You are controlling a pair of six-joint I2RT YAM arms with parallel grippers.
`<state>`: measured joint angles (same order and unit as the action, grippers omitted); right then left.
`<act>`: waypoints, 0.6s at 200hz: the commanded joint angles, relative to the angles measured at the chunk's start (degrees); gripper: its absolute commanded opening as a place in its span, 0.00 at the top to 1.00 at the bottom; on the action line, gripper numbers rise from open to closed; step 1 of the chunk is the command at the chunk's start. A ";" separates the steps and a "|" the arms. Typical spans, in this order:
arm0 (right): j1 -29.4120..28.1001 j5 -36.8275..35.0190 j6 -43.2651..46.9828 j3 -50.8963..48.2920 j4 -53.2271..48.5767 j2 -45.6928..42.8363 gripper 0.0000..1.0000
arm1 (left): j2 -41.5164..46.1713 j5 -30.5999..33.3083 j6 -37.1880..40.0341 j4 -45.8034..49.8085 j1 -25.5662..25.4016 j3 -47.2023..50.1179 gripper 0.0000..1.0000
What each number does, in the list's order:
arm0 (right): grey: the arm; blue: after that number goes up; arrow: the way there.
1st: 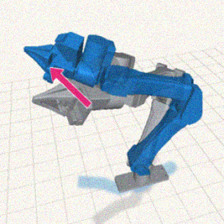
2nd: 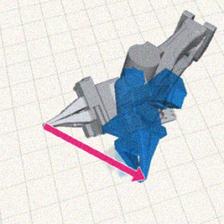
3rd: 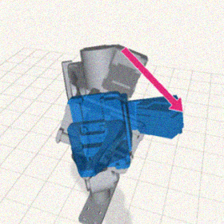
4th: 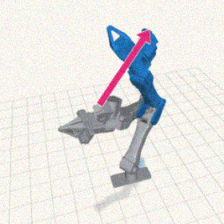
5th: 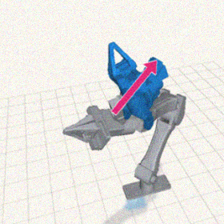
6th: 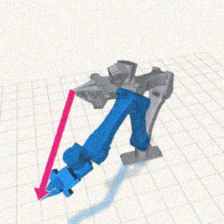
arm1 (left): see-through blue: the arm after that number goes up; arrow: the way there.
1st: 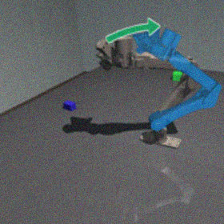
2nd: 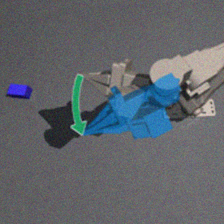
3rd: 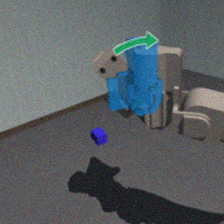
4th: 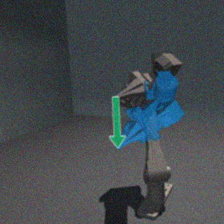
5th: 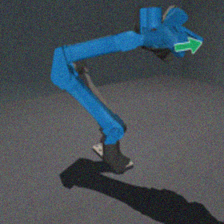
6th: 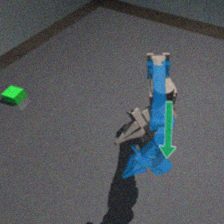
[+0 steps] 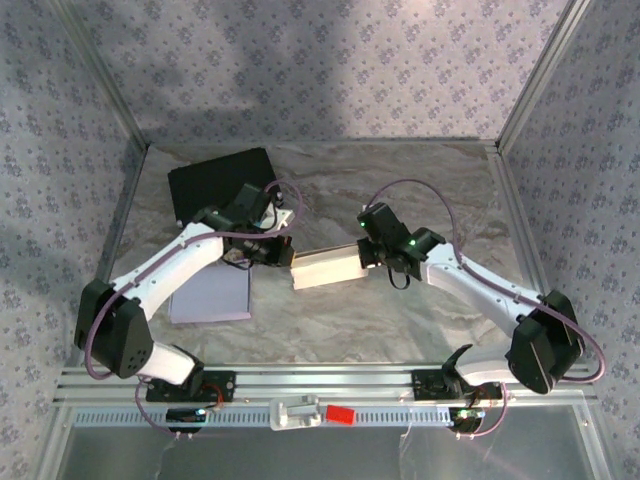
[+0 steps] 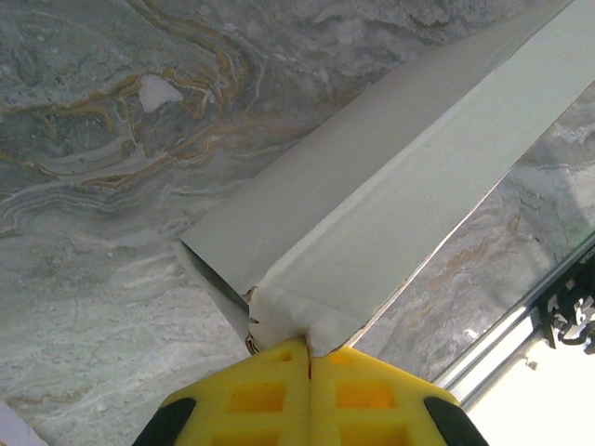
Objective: Fold the paper box
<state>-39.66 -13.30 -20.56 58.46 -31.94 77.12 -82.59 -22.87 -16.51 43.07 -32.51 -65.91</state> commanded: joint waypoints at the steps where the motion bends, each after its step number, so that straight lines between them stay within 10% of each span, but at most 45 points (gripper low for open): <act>1: 0.05 1.76 -0.18 0.59 -5.01 1.61 1.00 | -0.86 2.64 1.30 3.30 -0.87 3.07 1.00; 66: 0.62 3.38 -1.19 1.97 -7.23 1.78 0.97 | -0.27 3.46 1.33 3.67 -0.70 4.62 1.00; 120: 2.95 9.89 -6.60 2.60 -9.57 -1.42 0.72 | 0.08 4.17 -0.44 2.22 -0.79 5.88 1.00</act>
<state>-37.56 -8.97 -23.55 60.27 -36.29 77.38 -80.66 -22.22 -16.10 39.77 -32.69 -63.09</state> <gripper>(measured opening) 0.211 0.044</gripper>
